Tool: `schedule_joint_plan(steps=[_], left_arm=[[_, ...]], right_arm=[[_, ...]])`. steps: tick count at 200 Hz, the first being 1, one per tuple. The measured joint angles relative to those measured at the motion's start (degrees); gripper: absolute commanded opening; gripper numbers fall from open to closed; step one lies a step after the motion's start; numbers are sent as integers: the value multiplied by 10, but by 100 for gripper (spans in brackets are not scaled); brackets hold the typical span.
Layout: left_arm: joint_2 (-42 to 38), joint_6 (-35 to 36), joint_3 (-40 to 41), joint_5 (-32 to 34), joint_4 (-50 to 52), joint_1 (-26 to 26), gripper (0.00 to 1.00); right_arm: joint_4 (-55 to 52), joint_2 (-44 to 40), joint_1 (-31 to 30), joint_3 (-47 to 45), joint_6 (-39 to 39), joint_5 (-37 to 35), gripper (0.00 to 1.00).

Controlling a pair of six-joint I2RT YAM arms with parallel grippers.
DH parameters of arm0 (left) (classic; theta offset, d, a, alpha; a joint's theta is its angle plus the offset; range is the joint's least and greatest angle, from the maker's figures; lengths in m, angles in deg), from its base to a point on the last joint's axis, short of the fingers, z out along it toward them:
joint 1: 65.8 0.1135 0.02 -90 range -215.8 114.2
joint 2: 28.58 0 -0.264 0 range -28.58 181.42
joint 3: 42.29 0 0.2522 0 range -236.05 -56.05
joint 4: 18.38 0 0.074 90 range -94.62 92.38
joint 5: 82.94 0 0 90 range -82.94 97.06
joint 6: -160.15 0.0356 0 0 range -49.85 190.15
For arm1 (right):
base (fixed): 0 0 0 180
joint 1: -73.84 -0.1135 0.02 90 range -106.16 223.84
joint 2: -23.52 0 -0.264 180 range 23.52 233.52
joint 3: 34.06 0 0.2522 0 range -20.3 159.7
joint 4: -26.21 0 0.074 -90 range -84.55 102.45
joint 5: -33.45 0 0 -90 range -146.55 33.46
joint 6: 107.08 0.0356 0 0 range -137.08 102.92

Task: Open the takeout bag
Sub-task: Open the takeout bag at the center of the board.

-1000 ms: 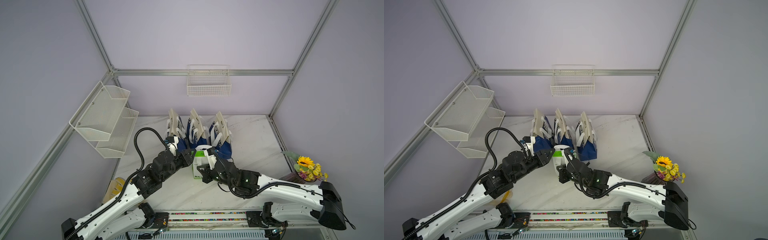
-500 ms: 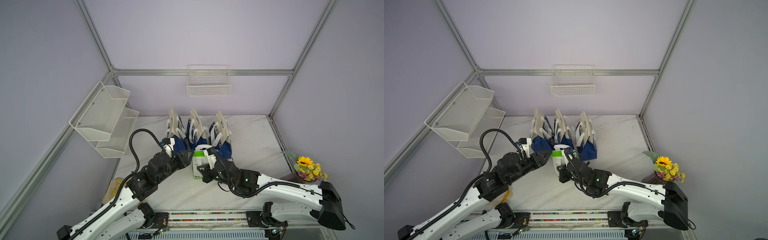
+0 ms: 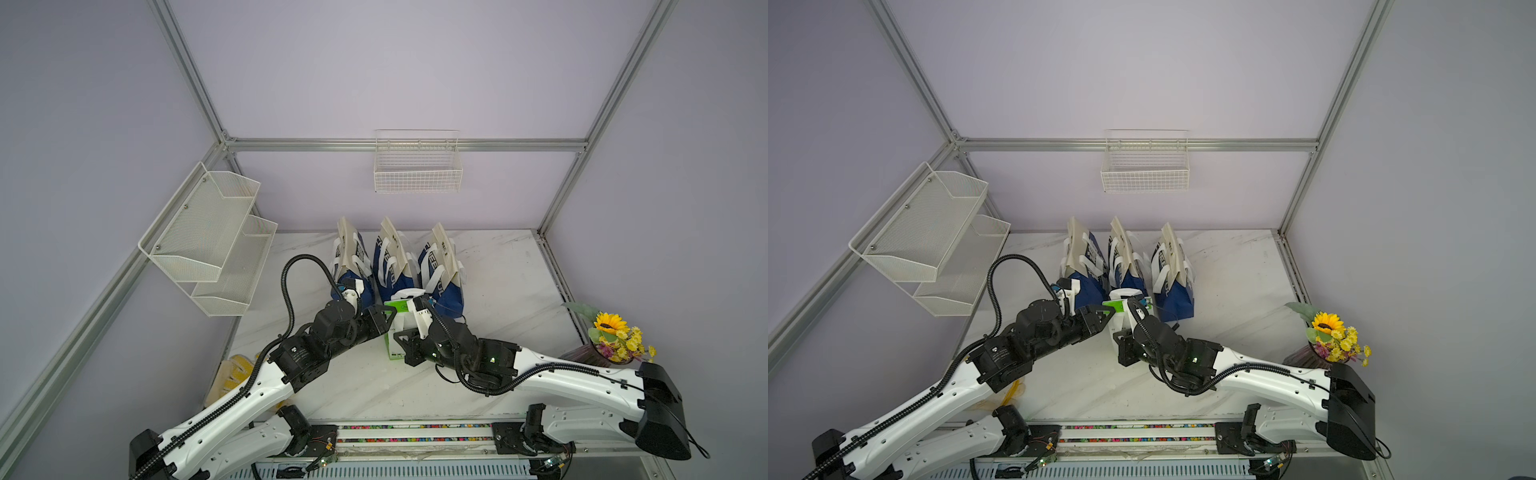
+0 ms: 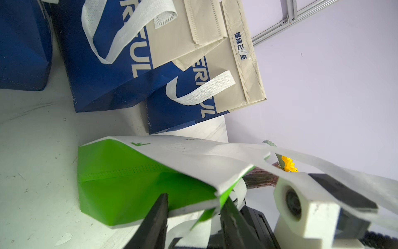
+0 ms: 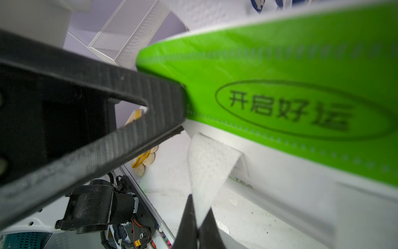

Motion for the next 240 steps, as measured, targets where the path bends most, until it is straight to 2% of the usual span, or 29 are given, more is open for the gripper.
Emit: schedule_joint_plan(steps=[59, 146, 197, 222, 240], left_arm=[[14, 0, -6, -3, -15, 1, 37], [24, 12, -33, -19, 6, 1, 20], [33, 13, -42, -36, 11, 1, 21], [37, 13, -45, -42, 13, 0, 27], [37, 13, -45, -43, 15, -2, 26]], right_arm=[[0, 0, 1, 0, 0, 0, 0], [0, 0, 3, 0, 0, -2, 0], [0, 2, 3, 0, 1, -5, 0], [1, 7, 3, 0, 1, -9, 0], [1, 13, 5, 0, 1, -12, 0]])
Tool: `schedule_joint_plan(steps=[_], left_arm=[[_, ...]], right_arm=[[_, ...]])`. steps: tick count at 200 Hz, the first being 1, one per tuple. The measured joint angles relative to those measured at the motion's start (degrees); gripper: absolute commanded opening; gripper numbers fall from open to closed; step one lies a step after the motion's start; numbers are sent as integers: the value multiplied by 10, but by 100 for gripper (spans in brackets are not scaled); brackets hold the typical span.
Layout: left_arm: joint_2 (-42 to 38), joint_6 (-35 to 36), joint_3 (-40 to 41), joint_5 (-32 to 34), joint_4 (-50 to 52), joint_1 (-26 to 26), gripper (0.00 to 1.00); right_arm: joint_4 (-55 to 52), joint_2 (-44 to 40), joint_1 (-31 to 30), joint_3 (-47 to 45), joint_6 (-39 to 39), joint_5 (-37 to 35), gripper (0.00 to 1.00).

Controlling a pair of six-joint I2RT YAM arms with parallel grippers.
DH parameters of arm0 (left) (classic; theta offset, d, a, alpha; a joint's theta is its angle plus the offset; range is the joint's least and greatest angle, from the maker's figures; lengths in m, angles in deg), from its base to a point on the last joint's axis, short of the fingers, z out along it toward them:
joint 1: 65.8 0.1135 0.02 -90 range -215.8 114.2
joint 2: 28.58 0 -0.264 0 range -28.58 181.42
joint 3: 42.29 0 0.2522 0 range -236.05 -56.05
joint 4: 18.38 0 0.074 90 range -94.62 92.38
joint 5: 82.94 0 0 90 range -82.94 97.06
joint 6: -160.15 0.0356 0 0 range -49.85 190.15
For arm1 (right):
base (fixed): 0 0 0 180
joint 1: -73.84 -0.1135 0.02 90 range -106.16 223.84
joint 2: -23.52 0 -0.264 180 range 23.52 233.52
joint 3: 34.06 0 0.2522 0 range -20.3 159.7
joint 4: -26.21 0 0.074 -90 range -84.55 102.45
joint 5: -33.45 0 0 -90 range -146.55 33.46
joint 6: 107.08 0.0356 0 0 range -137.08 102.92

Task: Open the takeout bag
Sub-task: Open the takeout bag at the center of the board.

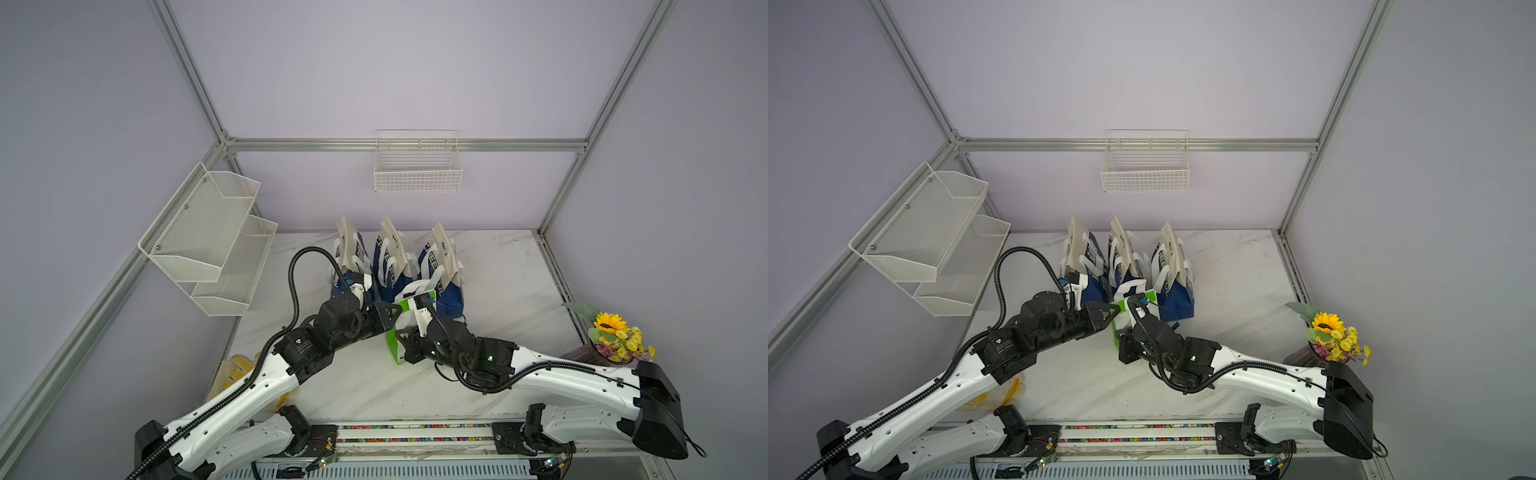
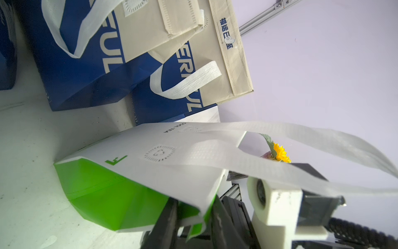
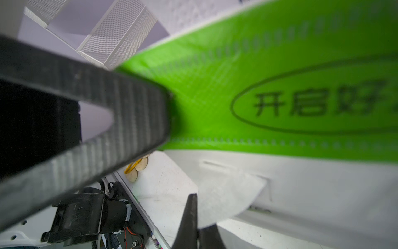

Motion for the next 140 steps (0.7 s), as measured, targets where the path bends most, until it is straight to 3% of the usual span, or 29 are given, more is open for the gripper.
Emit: schedule_joint_plan(steps=[38, 88, 104, 122, 140], left_arm=[[0, 2, -1, 3, 8, -2, 10], [13, 0, -12, 3, 14, -3, 2], [13, 0, -13, 5, 18, -3, 4], [12, -1, -13, 7, 24, -3, 24], [9, -6, -13, 13, 28, -3, 23]], right_arm=[[2, 3, 1, 0, 3, -1, 0], [3, 5, 2, 0, 7, -5, 0], [11, 13, 2, 0, 8, -9, 0], [24, 29, 5, -2, 8, -14, 0], [41, 42, 8, -6, 8, -15, 0]])
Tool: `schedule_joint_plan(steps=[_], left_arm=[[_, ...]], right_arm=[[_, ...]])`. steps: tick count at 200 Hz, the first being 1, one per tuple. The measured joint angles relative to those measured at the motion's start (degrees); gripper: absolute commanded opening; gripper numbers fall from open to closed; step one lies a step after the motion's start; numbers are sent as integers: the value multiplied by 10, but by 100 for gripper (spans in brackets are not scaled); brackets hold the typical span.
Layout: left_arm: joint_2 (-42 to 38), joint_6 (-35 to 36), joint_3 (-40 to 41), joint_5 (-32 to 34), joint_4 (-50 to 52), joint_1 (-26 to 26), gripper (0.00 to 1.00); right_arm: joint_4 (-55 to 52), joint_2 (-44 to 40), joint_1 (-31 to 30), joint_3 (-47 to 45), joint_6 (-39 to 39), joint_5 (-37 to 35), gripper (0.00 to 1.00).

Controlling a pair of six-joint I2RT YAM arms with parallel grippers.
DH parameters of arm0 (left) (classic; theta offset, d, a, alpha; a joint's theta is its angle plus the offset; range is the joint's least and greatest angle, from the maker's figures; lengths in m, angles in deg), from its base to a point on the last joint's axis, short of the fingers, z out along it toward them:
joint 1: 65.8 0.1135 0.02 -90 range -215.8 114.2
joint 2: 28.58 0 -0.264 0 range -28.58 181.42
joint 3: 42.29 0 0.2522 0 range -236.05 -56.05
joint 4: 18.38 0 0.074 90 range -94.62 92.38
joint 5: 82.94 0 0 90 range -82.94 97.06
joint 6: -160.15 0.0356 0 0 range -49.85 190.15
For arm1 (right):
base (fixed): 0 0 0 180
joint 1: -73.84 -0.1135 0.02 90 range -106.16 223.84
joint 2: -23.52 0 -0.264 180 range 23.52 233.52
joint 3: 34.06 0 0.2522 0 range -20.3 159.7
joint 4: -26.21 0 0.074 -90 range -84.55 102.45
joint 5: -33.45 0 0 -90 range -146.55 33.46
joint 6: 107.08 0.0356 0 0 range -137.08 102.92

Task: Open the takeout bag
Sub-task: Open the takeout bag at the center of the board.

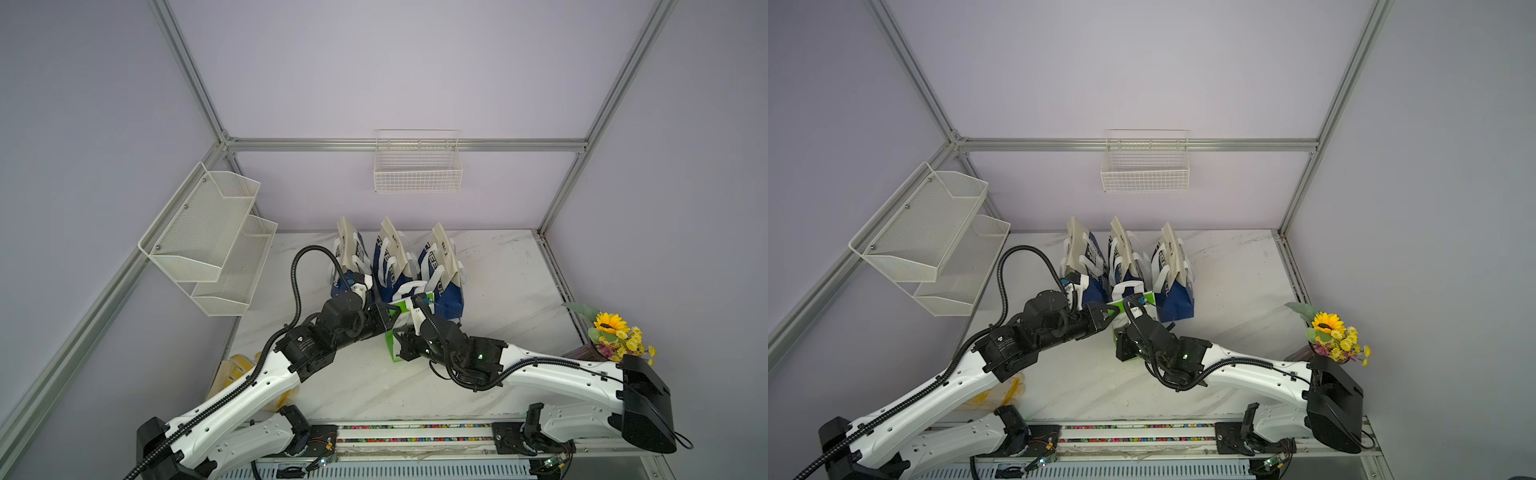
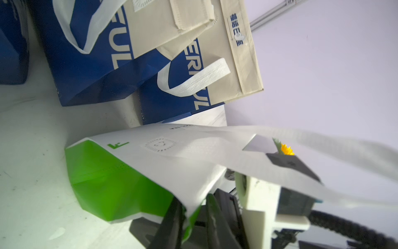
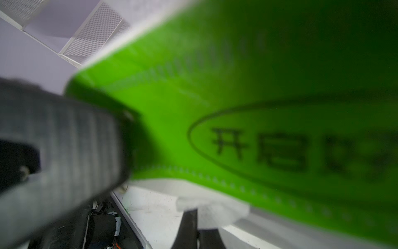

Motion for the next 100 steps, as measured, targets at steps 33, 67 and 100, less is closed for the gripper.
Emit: schedule_joint_plan(steps=[33, 67, 100], left_arm=[[-4, -2, 0, 10, 10, 0, 15], [-3, -6, -1, 9, 9, 0, 31], [-3, -12, -19, 10, 25, -1, 42]], right_arm=[[16, 2, 0, -4, 0, 1, 0], [17, 2, 0, -4, 1, 2, 0], [22, 6, 1, -4, 2, 1, 0]])
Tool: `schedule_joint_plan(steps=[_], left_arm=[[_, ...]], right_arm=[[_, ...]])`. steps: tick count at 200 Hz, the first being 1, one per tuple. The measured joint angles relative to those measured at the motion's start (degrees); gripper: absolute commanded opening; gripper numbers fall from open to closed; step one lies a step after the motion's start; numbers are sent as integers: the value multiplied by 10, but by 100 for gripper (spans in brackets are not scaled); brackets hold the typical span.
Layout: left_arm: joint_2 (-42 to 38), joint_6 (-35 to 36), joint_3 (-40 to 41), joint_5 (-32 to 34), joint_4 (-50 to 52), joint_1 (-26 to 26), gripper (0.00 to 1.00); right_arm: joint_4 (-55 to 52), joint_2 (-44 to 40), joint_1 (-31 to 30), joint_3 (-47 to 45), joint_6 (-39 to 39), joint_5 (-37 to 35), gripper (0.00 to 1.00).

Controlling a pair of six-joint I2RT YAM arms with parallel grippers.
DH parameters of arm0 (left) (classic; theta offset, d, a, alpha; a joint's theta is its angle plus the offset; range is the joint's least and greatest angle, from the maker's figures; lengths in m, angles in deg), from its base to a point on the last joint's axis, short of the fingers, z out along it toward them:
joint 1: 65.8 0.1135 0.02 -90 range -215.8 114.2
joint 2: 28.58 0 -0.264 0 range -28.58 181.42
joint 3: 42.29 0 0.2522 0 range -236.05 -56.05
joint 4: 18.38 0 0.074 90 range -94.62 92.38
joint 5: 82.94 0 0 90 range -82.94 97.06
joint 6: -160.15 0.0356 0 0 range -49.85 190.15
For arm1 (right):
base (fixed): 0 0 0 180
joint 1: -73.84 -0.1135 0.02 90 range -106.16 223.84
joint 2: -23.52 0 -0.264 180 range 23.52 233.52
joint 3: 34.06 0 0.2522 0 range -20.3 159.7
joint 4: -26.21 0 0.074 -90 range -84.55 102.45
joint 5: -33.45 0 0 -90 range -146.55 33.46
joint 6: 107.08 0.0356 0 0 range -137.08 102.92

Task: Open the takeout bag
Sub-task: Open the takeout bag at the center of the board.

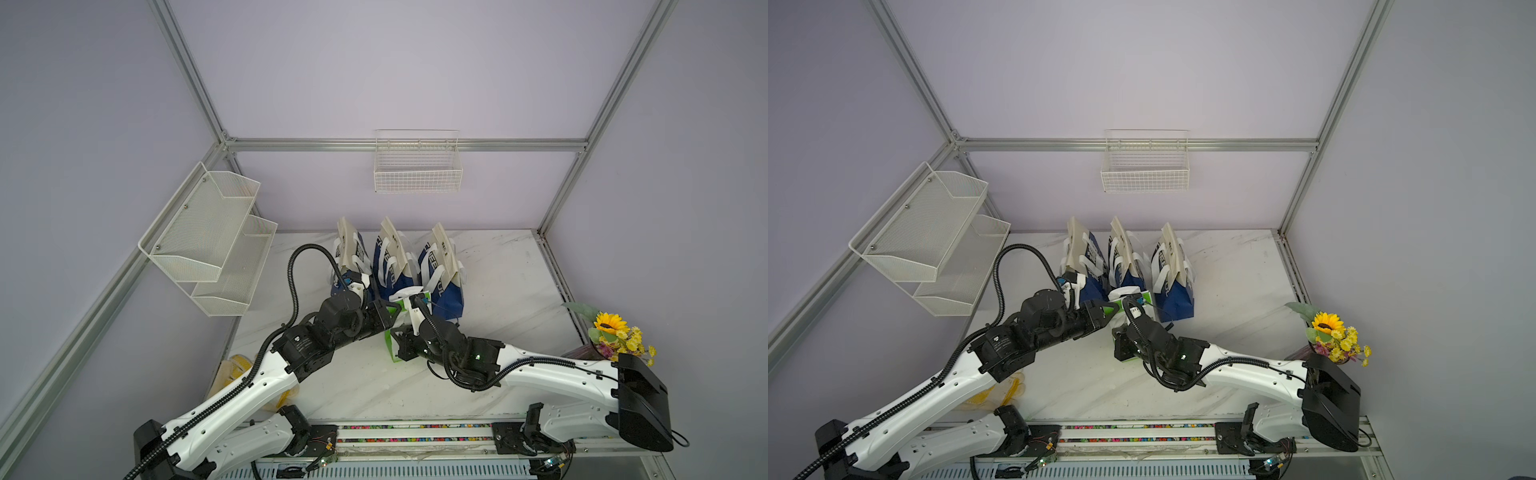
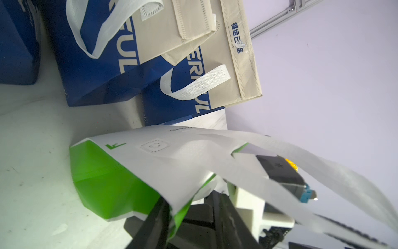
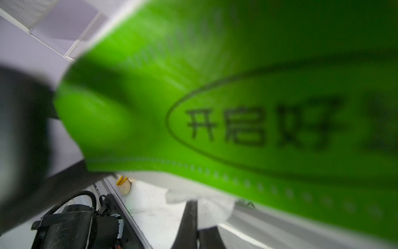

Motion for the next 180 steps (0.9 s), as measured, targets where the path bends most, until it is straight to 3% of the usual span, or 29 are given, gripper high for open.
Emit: schedule_joint_plan(steps=[53, 115, 148, 180], left_arm=[[0, -10, -5, 5, 35, -2, 21], [10, -14, -24, 5, 61, -6, 24], [10, -17, -37, 6, 85, -7, 43], [6, -16, -49, 9, 115, -12, 45]], right_arm=[[2, 3, 3, 0, 0, 0, 0], [4, 5, 4, 0, 0, 0, 0], [5, 6, 4, 0, 0, 0, 0], [8, 8, 5, 0, 0, 1, 0]])
